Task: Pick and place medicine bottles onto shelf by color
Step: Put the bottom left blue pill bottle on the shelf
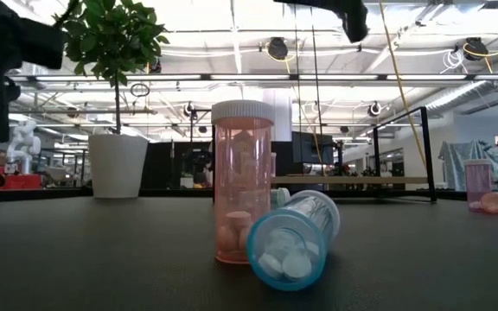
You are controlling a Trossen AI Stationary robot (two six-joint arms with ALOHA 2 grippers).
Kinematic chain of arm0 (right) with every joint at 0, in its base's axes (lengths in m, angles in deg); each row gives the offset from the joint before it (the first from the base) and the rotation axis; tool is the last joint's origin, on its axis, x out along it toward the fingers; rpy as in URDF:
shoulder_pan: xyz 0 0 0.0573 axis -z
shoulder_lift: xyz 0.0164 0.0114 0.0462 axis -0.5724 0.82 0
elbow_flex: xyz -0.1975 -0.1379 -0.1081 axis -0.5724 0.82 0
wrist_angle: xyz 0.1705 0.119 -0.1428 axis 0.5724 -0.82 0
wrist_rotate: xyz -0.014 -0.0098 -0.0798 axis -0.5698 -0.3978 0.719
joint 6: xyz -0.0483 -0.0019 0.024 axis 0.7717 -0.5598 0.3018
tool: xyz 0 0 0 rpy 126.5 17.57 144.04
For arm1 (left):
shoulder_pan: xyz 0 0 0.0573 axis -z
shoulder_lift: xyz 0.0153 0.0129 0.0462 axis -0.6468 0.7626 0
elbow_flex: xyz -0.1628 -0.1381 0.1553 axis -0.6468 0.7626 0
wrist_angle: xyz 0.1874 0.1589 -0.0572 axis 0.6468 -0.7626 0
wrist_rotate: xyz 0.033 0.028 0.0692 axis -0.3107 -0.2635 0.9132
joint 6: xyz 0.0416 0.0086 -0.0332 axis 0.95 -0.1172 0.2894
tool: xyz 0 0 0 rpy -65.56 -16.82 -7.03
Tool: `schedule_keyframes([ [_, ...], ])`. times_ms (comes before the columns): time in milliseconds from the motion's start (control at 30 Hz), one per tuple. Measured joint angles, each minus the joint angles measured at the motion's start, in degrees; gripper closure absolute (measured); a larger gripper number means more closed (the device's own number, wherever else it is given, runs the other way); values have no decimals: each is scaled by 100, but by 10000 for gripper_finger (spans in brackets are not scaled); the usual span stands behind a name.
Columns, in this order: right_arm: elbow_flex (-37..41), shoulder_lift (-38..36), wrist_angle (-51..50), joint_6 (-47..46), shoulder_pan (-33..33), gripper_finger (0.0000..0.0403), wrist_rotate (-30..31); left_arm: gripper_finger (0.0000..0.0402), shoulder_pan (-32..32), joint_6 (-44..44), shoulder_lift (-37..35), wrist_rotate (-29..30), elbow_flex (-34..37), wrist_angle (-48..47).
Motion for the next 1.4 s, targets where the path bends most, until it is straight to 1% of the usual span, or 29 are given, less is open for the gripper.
schedule_keyframes([
  [33, 0, -40, -125, -74, 4, 188, -13, 172, 37, 105, 8, 157, 0, 127],
  [100, 0, -135, -377, -130, 8, 188, -20, 172, 39, 463, 57, 694, 1, 569],
  [167, 0, -216, -527, -145, 48, 188, -14, 172, -63, 952, 139, 1137, 31, 1298],
  [233, 0, -360, -885, -227, 63, 188, -16, 172, -272, 1538, 337, 1166, 97, 2335],
  [300, -3, -533, -1367, -458, 82, 188, -25, 172, -469, 2040, 598, 1028, 138, 3297],
  [400, -8, -834, -2594, -1172, 108, 188, -40, 172, -670, 2698, 1085, 934, 78, 4311],
  [500, -7, -1054, -3668, -2222, 129, 188, -42, 172, -896, 3072, 1665, 922, -46, 4883],
  [567, -7, -1108, -4243, -2798, 129, 188, -219, 172, -979, 3314, 2119, 924, -201, 4926],
  [600, 1, -1103, -4433, -2902, 139, 188, -343, 172, -988, 3454, 2342, 922, -272, 4781],
  [633, 25, -1067, -4486, -2822, 160, 188, -511, 172, -986, 3545, 2572, 922, -332, 4578],
  [733, 215, -836, -4173, -2022, 236, 188, -996, 172, -949, 3483, 3150, 906, -459, 4117],
  [867, 389, -444, -3773, -798, 417, 188, -1405, 172, -891, 3393, 3528, 621, -572, 4152],
  [933, 376, -297, -3199, -92, 506, 188, -2055, 172, -870, 3254, 3616, 502, -583, 4156],
  [967, 341, -203, -2805, 148, 530, 188, -2469, 172, -854, 3129, 3630, 413, -588, 4161],
  [1033, 173, -14, -2300, 406, 501, 188, -2993, 172, -810, 2918, 3624, 161, -592, 4122],
  [1133, 11, 217, -2405, 932, 261, 188, -3010, 172, -646, 2564, 3626, -111, -597, 4118],
  [1200, 20, 429, -2485, 1331, 106, 188, -2903, 172, -495, 2359, 3626, -110, -597, 4269],
  [1267, 24, 628, -2386, 1873, -11, 188, -2897, 172, -363, 2348, 3681, 9, -597, 4520],
  [1300, 22, 712, -2309, 2139, -43, 188, -2823, 172, -309, 2403, 3740, 73, -599, 4659],
  [1400, 20, 937, -2363, 2651, -8, 188, -2197, 172, -253, 2453, 3879, 180, -611, 4778],
])
